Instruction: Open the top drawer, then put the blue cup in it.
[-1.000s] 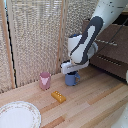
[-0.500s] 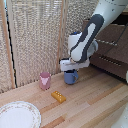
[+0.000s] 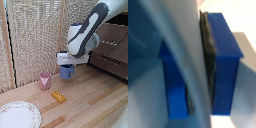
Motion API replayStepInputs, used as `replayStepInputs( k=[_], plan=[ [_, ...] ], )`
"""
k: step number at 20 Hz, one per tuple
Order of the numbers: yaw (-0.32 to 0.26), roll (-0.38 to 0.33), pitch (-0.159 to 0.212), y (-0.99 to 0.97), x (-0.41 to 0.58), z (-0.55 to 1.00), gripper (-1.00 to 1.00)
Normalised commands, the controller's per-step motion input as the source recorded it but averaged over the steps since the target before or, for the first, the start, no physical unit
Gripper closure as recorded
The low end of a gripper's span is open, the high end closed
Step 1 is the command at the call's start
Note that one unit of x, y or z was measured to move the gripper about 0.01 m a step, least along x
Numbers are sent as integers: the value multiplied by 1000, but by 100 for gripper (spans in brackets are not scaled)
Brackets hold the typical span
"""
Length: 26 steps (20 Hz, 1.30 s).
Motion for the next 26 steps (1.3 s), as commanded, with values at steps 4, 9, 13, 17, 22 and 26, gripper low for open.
replayStepInputs(
  k=[4, 9, 13, 17, 22, 26],
  plan=[
    [-249, 23, -96, 266, -54, 920, 100],
    [-340, 0, -14, 5, -2, 841, 100],
    [-350, 1, 67, -121, 5, 724, 100],
    [-344, 16, 82, -184, 0, 686, 100],
    [-333, 40, 51, -149, -40, 665, 100],
    [-328, 60, 44, -126, -64, 621, 100]
  ],
)
